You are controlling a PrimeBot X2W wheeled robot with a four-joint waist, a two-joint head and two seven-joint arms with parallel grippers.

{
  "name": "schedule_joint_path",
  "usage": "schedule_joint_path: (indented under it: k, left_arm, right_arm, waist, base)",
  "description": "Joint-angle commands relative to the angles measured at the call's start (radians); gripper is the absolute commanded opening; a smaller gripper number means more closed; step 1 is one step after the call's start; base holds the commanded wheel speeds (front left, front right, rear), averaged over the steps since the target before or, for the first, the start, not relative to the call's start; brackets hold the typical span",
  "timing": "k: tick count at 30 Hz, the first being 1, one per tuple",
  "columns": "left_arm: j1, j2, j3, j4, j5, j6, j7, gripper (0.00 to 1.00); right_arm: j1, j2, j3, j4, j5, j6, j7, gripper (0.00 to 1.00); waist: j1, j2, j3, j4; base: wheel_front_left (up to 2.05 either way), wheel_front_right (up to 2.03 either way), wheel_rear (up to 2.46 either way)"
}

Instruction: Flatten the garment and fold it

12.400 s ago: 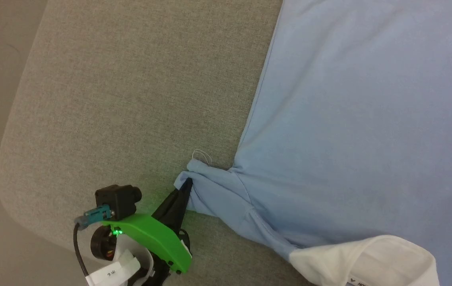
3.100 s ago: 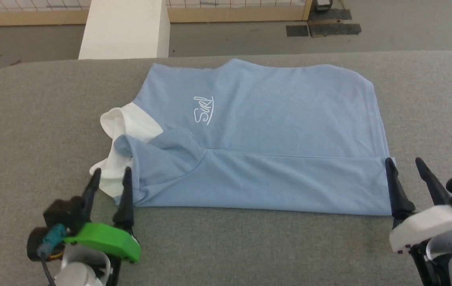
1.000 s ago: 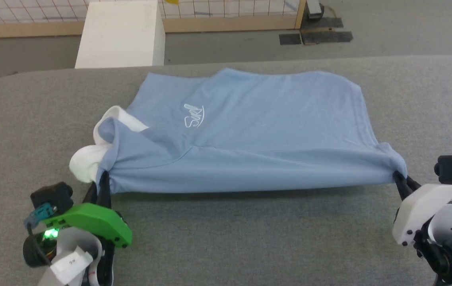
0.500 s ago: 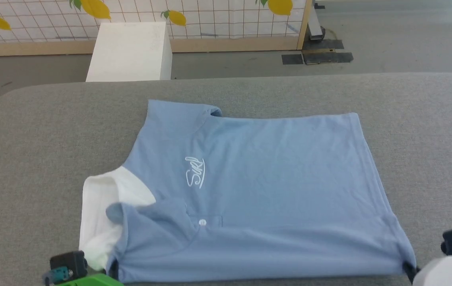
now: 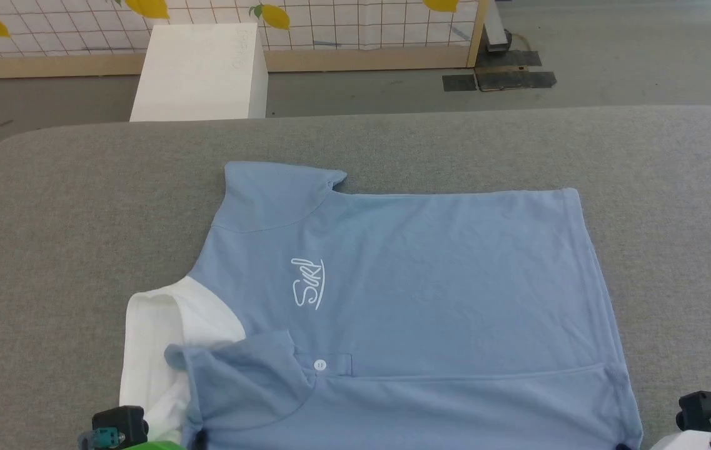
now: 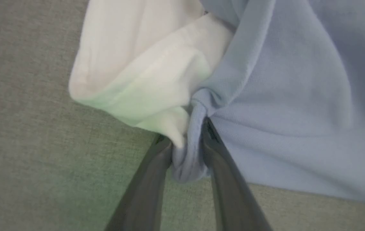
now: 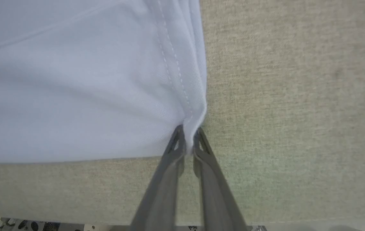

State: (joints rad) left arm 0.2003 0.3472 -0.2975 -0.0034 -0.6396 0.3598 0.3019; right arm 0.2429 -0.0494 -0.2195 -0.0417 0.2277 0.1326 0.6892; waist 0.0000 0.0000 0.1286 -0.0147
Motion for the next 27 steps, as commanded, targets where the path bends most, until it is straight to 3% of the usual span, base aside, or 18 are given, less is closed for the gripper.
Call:
schedule_joint_path:
  k: [1,2,9,13,19,23,27]
  left_arm:
    - [-0.002,-0.017,0.000,0.028,-0.019,-0.009,-0.001,1.00]
    - [-0.006,-0.017,0.006,0.022,-0.020,-0.016,-0.018,1.00]
    - [-0.037,-0.003,0.058,-0.062,0.000,-0.035,-0.140,1.00]
    - [-0.090,0.034,0.071,-0.124,0.052,-0.066,-0.222,1.00]
    - [-0.325,0.118,0.033,-0.115,0.154,-0.198,-0.312,1.00]
    - [-0.534,0.149,0.007,-0.021,0.166,-0.314,-0.325,1.00]
    - [-0.729,0.151,-0.012,0.095,0.157,-0.395,-0.302,1.00]
  right_arm:
    - [-0.020,-0.001,0.005,0.017,0.003,-0.002,-0.029,0.62]
    - [-0.023,-0.001,0.008,0.018,0.005,-0.002,-0.053,1.00]
    - [-0.052,-0.001,0.016,-0.026,-0.012,-0.002,-0.241,1.00]
    - [-0.090,-0.001,0.046,-0.061,-0.042,-0.002,-0.389,1.00]
    - [-0.186,-0.010,0.106,-0.097,-0.112,-0.002,-0.631,1.00]
    - [-0.265,-0.025,0.130,-0.098,-0.125,-0.002,-0.727,1.00]
    - [-0.337,-0.031,0.152,-0.086,-0.121,-0.002,-0.777,1.00]
  waist:
    - [0.0000,0.0000,-0.003,0.002]
    - [0.0000,0.0000,-0.004,0.002]
    - [0.0000,0.0000,-0.010,-0.003]
    - [0.0000,0.0000,0.005,-0.013]
    - [0.0000,0.0000,0.081,-0.032]
    - [0.0000,0.0000,0.161,-0.049]
    - [0.0000,0.0000,0.238,-0.076]
  base:
    - [0.00,0.00,0.00]
    - [0.00,0.00,0.00]
    - [0.00,0.00,0.00]
    - [0.00,0.00,0.00]
    - [0.00,0.00,0.00]
    - [0.00,0.00,0.00]
    - [0.00,0.00,0.00]
